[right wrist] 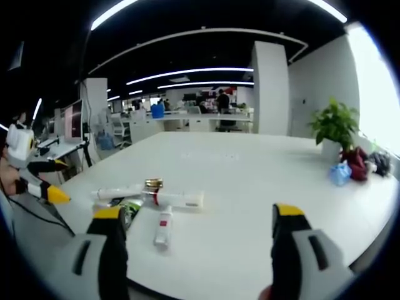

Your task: Arrange the skincare products in the storage area until every visible bottle or jar stands upright without overlapping.

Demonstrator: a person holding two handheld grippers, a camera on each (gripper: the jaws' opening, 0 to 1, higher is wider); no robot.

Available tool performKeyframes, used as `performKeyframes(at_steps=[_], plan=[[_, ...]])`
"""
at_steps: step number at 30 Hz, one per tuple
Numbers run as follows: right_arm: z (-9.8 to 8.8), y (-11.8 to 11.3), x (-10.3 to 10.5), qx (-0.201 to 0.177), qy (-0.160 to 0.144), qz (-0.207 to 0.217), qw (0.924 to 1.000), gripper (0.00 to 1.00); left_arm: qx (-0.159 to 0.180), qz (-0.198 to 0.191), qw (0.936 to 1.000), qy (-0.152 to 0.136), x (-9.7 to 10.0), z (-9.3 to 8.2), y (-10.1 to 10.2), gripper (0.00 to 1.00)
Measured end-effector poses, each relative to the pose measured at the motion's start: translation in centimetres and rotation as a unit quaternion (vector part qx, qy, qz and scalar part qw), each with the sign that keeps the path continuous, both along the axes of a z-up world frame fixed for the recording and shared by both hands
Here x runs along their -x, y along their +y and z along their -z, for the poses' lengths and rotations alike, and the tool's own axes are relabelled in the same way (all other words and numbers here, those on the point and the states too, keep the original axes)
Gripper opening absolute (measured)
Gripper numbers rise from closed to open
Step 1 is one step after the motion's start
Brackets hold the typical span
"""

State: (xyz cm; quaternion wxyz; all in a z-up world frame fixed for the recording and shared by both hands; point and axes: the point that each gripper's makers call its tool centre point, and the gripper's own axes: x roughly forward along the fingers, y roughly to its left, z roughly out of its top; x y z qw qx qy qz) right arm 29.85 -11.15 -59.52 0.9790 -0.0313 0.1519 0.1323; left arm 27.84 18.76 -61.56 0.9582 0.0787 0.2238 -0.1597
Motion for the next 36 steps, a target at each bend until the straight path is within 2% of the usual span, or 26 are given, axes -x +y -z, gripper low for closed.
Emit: performKeyframes(at_steps=[18, 24, 28, 33, 36], plan=[[0.2, 0.1, 0.1, -0.001, 0.005, -0.009, 0.9999, 0.97, 0.003, -0.011, 0.9999, -0.005, -0.1, -0.2, 0.3, 0.95], [0.6, 0.4, 0.3, -0.015, 0.020, -0.016, 0.9996, 0.95, 0.000, -0.018, 0.9998, 0.004, 0.2, 0.1, 0.5, 0.95], [1.0, 1.2, 0.7, -0.003, 0.031, -0.034, 0.9989, 0.95, 0.008, -0.021, 0.9997, -0.004, 0.4, -0.2, 0.8, 0.95], [1.4, 1.9, 1.0, 0.004, 0.043, -0.057, 0.9974, 0.95, 0.027, -0.031, 0.9992, 0.005, 0.2, 0.0, 0.9, 0.96], [1.6, 1.9, 0.9, -0.011, 0.055, -0.062, 0.9965, 0.95, 0.023, -0.033, 0.9992, 0.008, 0.2, 0.1, 1.0, 0.95]])
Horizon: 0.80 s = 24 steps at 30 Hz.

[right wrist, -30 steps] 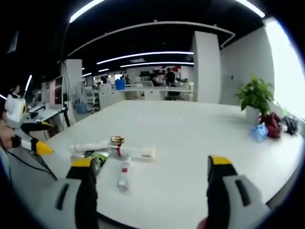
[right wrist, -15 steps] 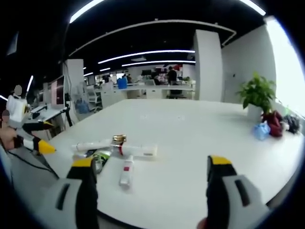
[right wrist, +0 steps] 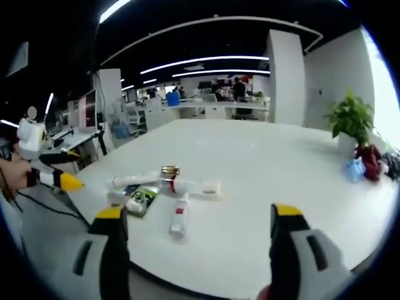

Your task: Arrange the skincare products in the storage area until every visible bottle or jar stands upright without overlapping.

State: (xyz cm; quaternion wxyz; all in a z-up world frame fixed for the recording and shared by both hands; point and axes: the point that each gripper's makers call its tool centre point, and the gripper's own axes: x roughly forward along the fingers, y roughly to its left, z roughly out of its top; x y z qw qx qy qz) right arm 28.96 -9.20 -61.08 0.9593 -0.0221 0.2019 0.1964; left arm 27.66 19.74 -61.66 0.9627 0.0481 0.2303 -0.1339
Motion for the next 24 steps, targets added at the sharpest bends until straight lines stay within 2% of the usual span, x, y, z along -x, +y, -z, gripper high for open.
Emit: performKeyframes(at_steps=[2, 3, 5, 14, 17, 21, 24], plan=[[0.3, 0.1, 0.1, -0.024, 0.015, 0.001, 0.9996, 0.95, -0.007, 0.000, 1.0000, -0.002, -0.1, 0.1, 0.1, 0.94], [0.3, -0.1, -0.1, -0.020, 0.014, 0.002, 0.9997, 0.95, -0.009, -0.004, 0.9999, 0.007, 0.0, 0.3, 0.2, 0.94], [0.2, -0.4, -0.3, -0.023, 0.015, 0.001, 0.9996, 0.94, -0.008, 0.000, 1.0000, -0.003, -0.1, 0.1, 0.1, 0.94], [0.8, -2.1, -2.5, 0.018, 0.013, -0.017, 0.9996, 0.92, -0.010, 0.002, 0.9999, -0.001, 0.0, 0.2, 0.3, 0.93], [1.0, -1.7, -3.6, 0.043, 0.014, -0.050, 0.9977, 0.93, -0.005, 0.000, 1.0000, -0.001, 0.0, 0.2, 0.5, 0.93], [1.2, -0.9, -5.9, 0.104, 0.002, -0.108, 0.9886, 0.92, -0.001, 0.003, 1.0000, 0.001, -0.1, 0.3, 0.5, 0.93], [1.1, -0.2, -7.3, 0.107, 0.003, -0.130, 0.9857, 0.92, 0.002, 0.009, 0.9999, 0.005, 0.0, 0.4, 0.4, 0.93]])
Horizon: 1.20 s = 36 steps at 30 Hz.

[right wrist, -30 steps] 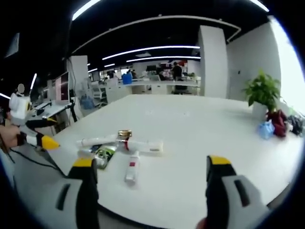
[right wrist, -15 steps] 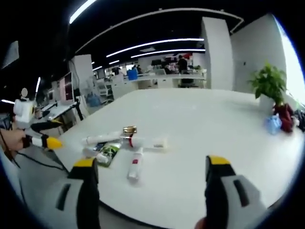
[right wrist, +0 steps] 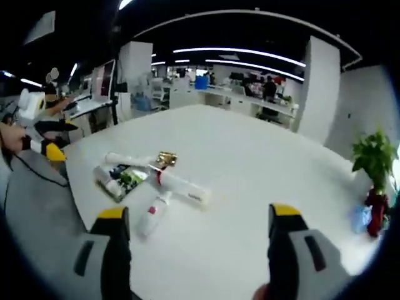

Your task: Arrange the skincare products in the storage area until every visible bottle or jar stands upright without overlapping.

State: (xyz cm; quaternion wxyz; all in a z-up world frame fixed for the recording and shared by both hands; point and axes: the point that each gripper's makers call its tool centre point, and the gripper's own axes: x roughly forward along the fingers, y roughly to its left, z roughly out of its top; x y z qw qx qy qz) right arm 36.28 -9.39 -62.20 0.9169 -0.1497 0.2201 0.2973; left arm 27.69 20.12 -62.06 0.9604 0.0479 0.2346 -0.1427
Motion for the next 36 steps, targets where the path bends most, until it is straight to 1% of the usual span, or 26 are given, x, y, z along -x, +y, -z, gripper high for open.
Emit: performKeyframes(at_steps=[3, 6, 11, 14, 15, 20, 23, 24, 25, 26, 29, 30, 32, 34, 35, 36], plan=[[0.1, 0.9, -1.5, 0.013, 0.003, -0.027, 0.9995, 0.91, 0.002, 0.005, 1.0000, 0.004, -0.1, 0.2, -0.1, 0.94], [0.0, 1.7, -2.8, 0.018, 0.005, -0.048, 0.9987, 0.91, 0.005, 0.008, 0.9999, 0.007, -0.3, 0.4, -0.2, 0.93], [0.4, 3.1, -4.8, 0.055, 0.011, -0.094, 0.9940, 0.90, 0.009, 0.013, 0.9998, 0.011, -0.8, 0.8, -0.4, 0.93], [0.9, 3.9, -5.6, 0.068, 0.020, -0.117, 0.9906, 0.88, 0.009, 0.016, 0.9997, 0.015, -1.0, 1.2, -0.4, 0.93], [1.0, 4.1, -6.1, 0.071, 0.018, -0.121, 0.9900, 0.87, 0.009, 0.016, 0.9997, 0.015, -1.1, 1.2, -0.4, 0.93], [2.0, 5.3, -6.8, 0.084, 0.034, -0.147, 0.9850, 0.83, 0.014, 0.025, 0.9994, 0.018, -1.0, 1.3, -0.7, 0.93], [3.2, 6.0, -7.3, 0.111, 0.048, -0.170, 0.9780, 0.80, 0.015, 0.030, 0.9993, 0.019, -1.1, 1.3, -0.9, 0.93], [3.4, 6.4, -7.4, 0.112, 0.051, -0.178, 0.9762, 0.80, 0.016, 0.031, 0.9992, 0.020, -1.2, 1.4, -0.9, 0.93], [3.8, 6.9, -7.5, 0.117, 0.058, -0.194, 0.9723, 0.79, 0.017, 0.030, 0.9992, 0.021, -1.2, 1.4, -0.9, 0.93], [4.1, 7.2, -7.6, 0.123, 0.061, -0.202, 0.9697, 0.77, 0.019, 0.029, 0.9992, 0.021, -1.2, 1.4, -0.9, 0.93], [5.1, 8.2, -7.9, 0.153, 0.065, -0.232, 0.9583, 0.68, 0.024, 0.027, 0.9991, 0.021, -1.3, 1.3, -0.9, 0.93], [5.5, 8.5, -8.1, 0.157, 0.066, -0.236, 0.9568, 0.67, 0.024, 0.026, 0.9992, 0.021, -1.3, 1.4, -0.8, 0.93], [6.4, 9.4, -8.4, 0.165, 0.074, -0.251, 0.9509, 0.66, 0.026, 0.025, 0.9991, 0.022, -1.3, 1.4, -0.8, 0.93], [7.1, 10.4, -8.7, 0.175, 0.075, -0.268, 0.9443, 0.62, 0.027, 0.025, 0.9991, 0.023, -1.4, 1.4, -0.8, 0.93], [7.4, 11.0, -8.8, 0.181, 0.076, -0.280, 0.9397, 0.60, 0.028, 0.024, 0.9990, 0.024, -1.5, 1.5, -0.8, 0.93], [7.6, 11.3, -8.9, 0.181, 0.076, -0.282, 0.9391, 0.59, 0.029, 0.024, 0.9990, 0.025, -1.5, 1.5, -0.8, 0.93]])
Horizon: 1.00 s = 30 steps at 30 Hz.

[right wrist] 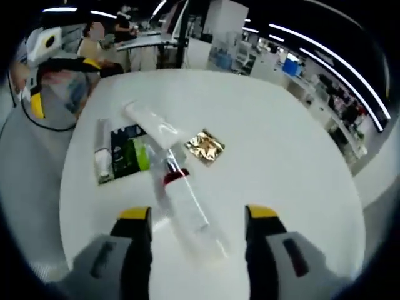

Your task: Arrange the skincare products in the storage area until every visible bottle or jar stands upright without overlapping.

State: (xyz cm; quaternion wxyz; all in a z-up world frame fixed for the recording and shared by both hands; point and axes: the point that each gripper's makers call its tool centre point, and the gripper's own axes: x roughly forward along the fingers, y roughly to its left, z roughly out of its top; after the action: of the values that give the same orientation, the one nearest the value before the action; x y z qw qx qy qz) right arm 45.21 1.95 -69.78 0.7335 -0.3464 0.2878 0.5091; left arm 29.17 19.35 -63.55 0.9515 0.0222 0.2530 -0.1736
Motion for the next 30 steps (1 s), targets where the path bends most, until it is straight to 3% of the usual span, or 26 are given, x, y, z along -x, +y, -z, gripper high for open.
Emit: performKeyframes(at_steps=[11, 17, 20, 27, 30], plan=[[2.2, 2.9, -0.4, 0.016, 0.037, -0.051, 0.9979, 0.43, 0.008, -0.009, 0.9999, 0.005, -0.3, 0.1, 0.1, 0.92], [4.1, 3.4, 0.2, 0.059, 0.054, -0.079, 0.9936, 0.34, 0.010, -0.002, 0.9999, 0.007, -0.2, 0.0, -0.2, 0.92], [4.9, 3.3, 0.0, 0.083, 0.050, -0.089, 0.9914, 0.34, 0.011, -0.001, 0.9999, 0.005, -0.3, 0.0, -0.3, 0.92], [4.9, 3.5, -0.1, 0.097, 0.075, -0.099, 0.9875, 0.32, 0.012, 0.000, 0.9999, 0.002, -0.5, -0.2, -0.3, 0.91], [4.9, 3.5, -0.1, 0.121, 0.069, -0.112, 0.9839, 0.29, 0.013, -0.003, 0.9999, 0.000, -0.5, -0.3, -0.3, 0.91]])
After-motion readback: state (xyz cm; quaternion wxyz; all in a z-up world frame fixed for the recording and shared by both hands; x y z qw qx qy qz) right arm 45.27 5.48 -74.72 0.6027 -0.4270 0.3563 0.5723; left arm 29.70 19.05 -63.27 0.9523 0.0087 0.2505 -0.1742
